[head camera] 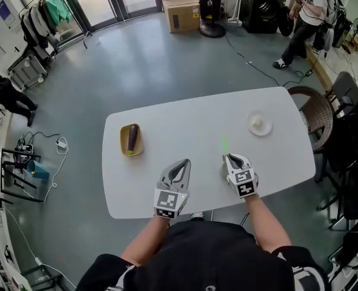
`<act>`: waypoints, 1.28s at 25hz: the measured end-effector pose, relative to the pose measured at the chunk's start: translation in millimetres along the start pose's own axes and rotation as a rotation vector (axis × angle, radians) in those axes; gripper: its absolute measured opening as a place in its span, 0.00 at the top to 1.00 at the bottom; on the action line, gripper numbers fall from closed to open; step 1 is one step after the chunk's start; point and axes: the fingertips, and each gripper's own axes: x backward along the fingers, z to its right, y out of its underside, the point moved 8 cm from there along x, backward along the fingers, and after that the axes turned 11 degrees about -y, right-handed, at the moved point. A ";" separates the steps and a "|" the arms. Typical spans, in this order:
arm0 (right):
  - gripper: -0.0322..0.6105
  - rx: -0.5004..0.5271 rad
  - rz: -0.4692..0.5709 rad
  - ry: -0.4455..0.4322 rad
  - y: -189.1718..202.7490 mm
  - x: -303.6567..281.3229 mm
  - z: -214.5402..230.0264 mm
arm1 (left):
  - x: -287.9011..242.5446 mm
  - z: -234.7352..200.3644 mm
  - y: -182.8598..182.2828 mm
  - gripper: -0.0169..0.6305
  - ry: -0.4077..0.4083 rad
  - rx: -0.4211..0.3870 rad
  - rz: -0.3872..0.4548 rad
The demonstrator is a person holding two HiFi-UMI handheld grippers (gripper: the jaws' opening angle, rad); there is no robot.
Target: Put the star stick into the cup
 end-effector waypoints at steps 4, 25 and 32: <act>0.91 0.003 -0.006 0.000 0.7 -3.2 1.2 | 0.0 -2.6 2.4 0.96 -0.010 0.001 -0.007; 0.89 0.028 0.005 -0.026 -2.0 -5.8 -2.7 | -0.5 -4.4 3.6 0.96 -0.030 0.009 -0.014; 0.89 0.033 0.108 -0.018 -23.7 27.2 -9.7 | 2.0 5.9 -1.0 0.96 -0.021 0.007 -0.003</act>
